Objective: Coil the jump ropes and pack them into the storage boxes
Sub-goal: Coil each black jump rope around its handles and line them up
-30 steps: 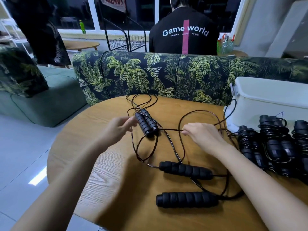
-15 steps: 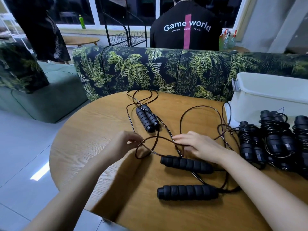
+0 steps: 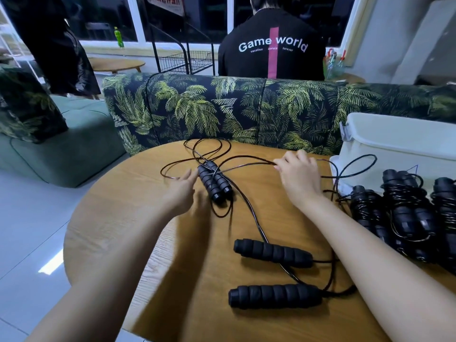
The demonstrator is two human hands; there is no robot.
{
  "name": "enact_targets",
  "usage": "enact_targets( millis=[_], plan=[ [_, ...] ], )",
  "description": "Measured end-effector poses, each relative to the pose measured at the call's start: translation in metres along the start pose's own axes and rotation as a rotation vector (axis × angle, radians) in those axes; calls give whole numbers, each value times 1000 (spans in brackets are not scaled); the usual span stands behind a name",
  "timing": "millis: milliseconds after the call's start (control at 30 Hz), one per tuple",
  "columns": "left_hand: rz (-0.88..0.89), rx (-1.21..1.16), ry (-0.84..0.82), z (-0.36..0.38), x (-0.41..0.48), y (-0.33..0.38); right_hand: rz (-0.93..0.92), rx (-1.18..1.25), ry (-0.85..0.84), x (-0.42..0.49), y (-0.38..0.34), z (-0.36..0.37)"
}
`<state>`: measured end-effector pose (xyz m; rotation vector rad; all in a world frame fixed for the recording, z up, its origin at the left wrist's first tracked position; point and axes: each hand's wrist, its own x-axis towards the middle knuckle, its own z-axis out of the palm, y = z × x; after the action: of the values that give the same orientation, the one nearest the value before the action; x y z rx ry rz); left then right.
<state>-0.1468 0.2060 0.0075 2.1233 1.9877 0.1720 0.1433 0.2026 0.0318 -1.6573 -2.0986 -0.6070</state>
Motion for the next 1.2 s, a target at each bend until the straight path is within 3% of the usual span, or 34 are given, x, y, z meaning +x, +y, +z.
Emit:
enact_targets(
  millis=[100,167,400,500,600,700,900,1033,1200],
  plan=[
    [-26,-15,40,12,3,6,-53,-173,-499,5,-8,13],
    [-38,-37,89,13,-1,7,-144,-91,-575,3,-12,16],
    [-134,-8,183,-18,-46,6,-437,282,-226,-22,-19,-27],
    [19,-186,344,-25,-76,25,-383,423,-128,-56,-11,-58],
    [330,-409,254,-8,-113,43,-233,489,-206,-106,-1,-79],
    [480,-351,100,19,-140,62,-100,588,-361,-156,9,-85],
    [493,-275,24,54,-144,75,-56,556,-493,-211,11,-85],
    [521,-312,109,56,-145,76,-43,475,-385,-212,0,-77],
    [532,-459,-74,51,-166,57,-78,337,-297,-229,-15,-72]
  ],
)
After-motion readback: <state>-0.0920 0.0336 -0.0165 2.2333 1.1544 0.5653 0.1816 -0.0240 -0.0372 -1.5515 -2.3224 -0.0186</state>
